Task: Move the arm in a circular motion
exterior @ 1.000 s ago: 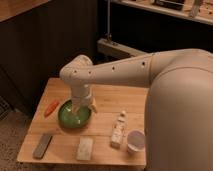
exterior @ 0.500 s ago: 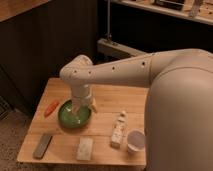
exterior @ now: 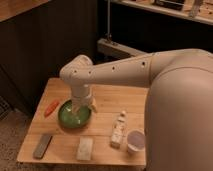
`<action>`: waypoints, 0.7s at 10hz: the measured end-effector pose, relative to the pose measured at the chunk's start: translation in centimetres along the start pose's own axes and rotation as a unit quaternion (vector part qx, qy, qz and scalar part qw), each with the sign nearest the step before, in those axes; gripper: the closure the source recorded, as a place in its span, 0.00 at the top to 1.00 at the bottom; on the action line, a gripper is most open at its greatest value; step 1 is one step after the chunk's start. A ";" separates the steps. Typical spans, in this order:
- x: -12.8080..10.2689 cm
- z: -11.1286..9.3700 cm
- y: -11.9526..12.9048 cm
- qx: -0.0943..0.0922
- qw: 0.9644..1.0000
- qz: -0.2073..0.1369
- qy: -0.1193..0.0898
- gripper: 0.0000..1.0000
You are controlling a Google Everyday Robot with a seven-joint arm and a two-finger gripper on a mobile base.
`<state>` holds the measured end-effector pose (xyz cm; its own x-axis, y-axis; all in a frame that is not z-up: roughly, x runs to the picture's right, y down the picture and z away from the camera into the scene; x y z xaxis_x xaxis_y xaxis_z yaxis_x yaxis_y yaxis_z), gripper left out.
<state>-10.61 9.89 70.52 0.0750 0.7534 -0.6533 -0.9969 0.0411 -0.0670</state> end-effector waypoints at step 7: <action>-3.1 -0.4 -1.7 -0.006 1.000 -0.007 -0.011 1.00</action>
<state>-9.12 7.16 72.36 0.0886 0.7667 -0.6359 -0.9954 0.0447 -0.0847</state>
